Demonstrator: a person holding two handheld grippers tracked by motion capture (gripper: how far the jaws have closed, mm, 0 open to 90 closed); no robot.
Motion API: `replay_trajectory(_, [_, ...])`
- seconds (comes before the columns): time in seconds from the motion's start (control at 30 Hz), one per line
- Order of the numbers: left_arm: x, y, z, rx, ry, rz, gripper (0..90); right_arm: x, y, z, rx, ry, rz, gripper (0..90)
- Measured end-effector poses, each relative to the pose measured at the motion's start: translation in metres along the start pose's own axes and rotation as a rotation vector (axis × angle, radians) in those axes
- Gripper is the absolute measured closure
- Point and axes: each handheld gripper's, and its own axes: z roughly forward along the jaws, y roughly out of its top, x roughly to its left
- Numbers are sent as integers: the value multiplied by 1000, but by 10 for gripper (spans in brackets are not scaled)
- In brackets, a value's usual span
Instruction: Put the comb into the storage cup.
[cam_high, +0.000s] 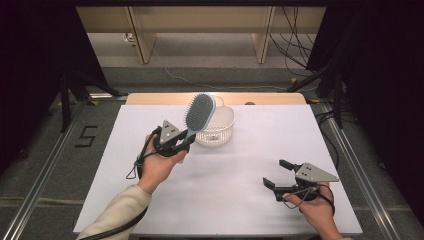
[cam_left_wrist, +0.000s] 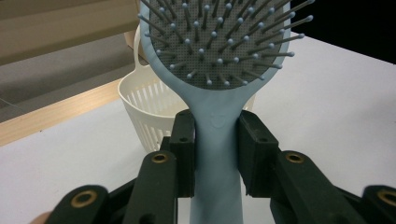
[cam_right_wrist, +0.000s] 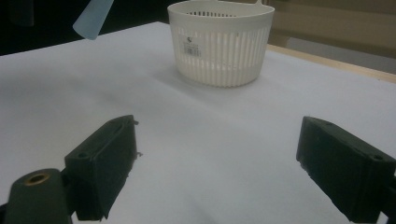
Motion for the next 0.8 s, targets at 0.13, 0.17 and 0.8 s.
replay_trajectory(0.13, [0, 1, 0, -1, 1, 2, 695, 0, 0, 0, 1, -2, -1, 130])
replay_trajectory(0.17, [0, 1, 0, -3, 2, 2, 695, 0, 0, 0, 2, -2, -2, 129])
replay_trajectory(0.8, [1, 9, 3, -20, -5, -2, 695, 0, 0, 0, -1, -4, -2, 122])
